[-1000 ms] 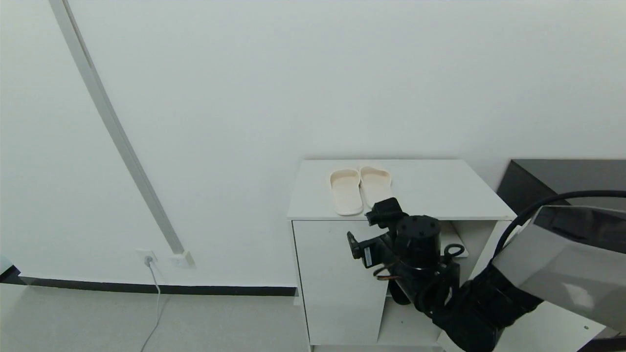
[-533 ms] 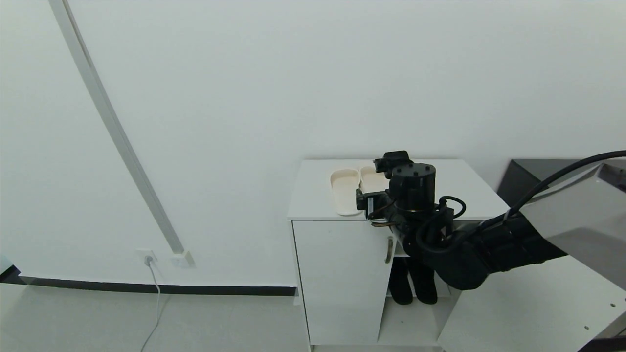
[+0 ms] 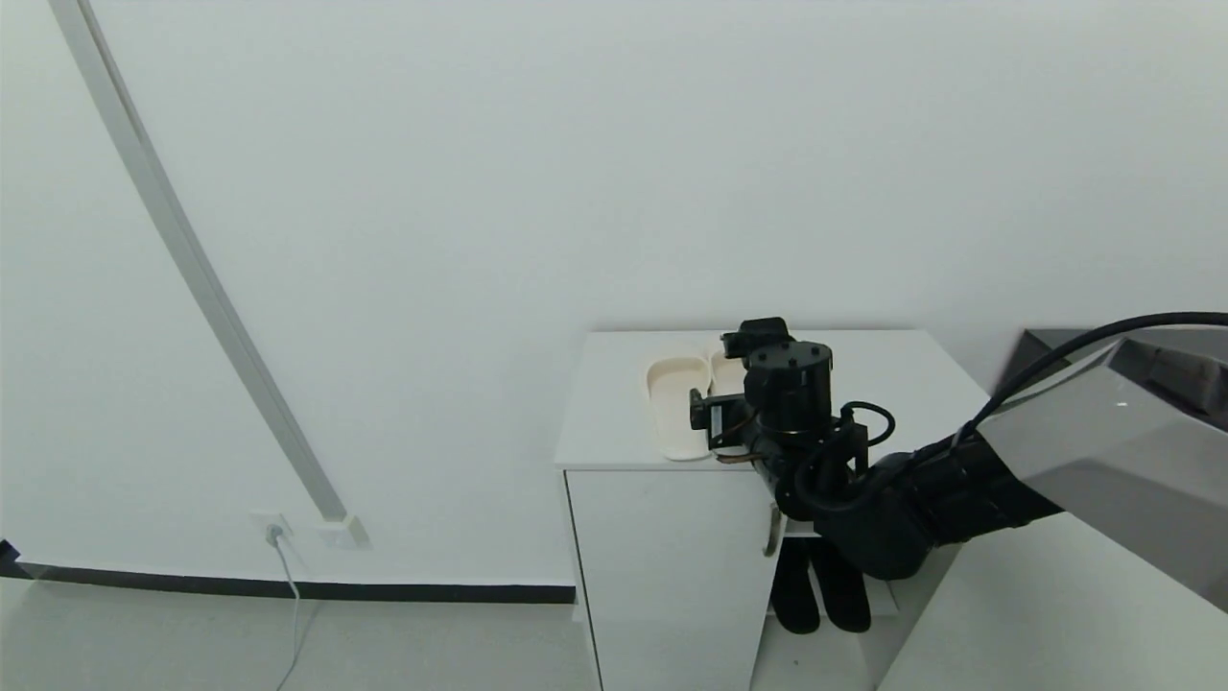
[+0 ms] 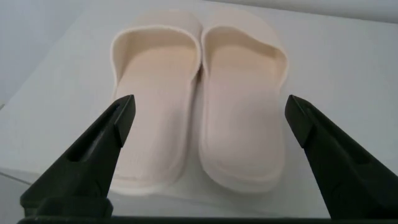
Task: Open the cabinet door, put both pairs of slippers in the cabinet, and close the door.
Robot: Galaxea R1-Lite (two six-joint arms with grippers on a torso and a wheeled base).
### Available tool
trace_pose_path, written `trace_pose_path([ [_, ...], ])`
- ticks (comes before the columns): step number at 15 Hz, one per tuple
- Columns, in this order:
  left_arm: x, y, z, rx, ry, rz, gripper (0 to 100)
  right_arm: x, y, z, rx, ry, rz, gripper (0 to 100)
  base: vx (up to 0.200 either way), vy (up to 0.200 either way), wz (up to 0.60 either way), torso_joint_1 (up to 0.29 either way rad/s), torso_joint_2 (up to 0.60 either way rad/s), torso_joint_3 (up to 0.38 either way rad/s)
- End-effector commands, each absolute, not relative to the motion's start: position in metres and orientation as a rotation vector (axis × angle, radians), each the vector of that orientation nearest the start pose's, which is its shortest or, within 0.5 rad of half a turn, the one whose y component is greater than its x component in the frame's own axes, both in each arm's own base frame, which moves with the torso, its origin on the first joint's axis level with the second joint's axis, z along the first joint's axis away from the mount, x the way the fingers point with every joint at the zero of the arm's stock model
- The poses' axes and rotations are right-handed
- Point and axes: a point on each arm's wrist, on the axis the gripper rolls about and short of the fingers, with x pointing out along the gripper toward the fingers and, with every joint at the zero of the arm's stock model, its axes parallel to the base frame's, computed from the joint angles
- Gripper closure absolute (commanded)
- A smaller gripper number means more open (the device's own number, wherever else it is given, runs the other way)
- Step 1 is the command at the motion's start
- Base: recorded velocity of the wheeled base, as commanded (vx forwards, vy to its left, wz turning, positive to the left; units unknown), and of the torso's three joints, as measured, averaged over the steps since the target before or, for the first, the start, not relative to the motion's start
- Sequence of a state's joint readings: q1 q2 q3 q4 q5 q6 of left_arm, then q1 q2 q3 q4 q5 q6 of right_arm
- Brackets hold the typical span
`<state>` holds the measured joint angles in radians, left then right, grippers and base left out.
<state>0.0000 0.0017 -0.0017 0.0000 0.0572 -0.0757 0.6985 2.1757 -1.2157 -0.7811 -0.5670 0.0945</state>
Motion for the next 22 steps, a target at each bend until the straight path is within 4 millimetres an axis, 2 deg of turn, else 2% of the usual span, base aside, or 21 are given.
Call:
trace_pose_path([
  [1,-0.023,0.001,0.076,-0.077,-0.002,0.058,100,0.335,0.271,0.122,-0.024,0.186,0.132,0,0.200,0.000,0.00,0.002,0.01,0.002],
  [3,-0.023,0.001,0.076,-0.077,-0.002,0.058,100,0.336,0.277,0.119,0.003,0.222,0.132,0,0.200,0.000,0.00,0.007,0.00,0.002],
  [7,-0.023,0.001,0.076,-0.077,-0.002,0.058,100,0.346,0.283,0.108,0.017,0.244,0.125,0,0.000,0.000,0.00,0.000,0.00,0.000],
  [15,-0.023,0.001,0.076,-0.080,-0.002,0.058,100,0.393,0.288,0.085,0.042,0.213,0.102,0,0.000,0.000,0.00,0.000,0.00,0.000],
  [18,-0.023,0.001,0.076,-0.081,-0.002,0.058,100,0.410,0.286,0.083,0.030,0.185,0.098,0,0.000,0.000,0.00,0.000,0.00,0.000],
  [19,-0.023,0.001,0.076,-0.081,-0.002,0.058,100,0.415,0.287,0.083,0.031,0.175,0.095,100,0.000,0.000,0.00,0.000,0.00,0.000],
  [22,-0.023,0.001,0.076,-0.081,-0.002,0.058,100,0.416,0.287,0.085,0.024,0.170,0.095,100,0.000,0.000,0.00,0.000,0.00,0.000],
])
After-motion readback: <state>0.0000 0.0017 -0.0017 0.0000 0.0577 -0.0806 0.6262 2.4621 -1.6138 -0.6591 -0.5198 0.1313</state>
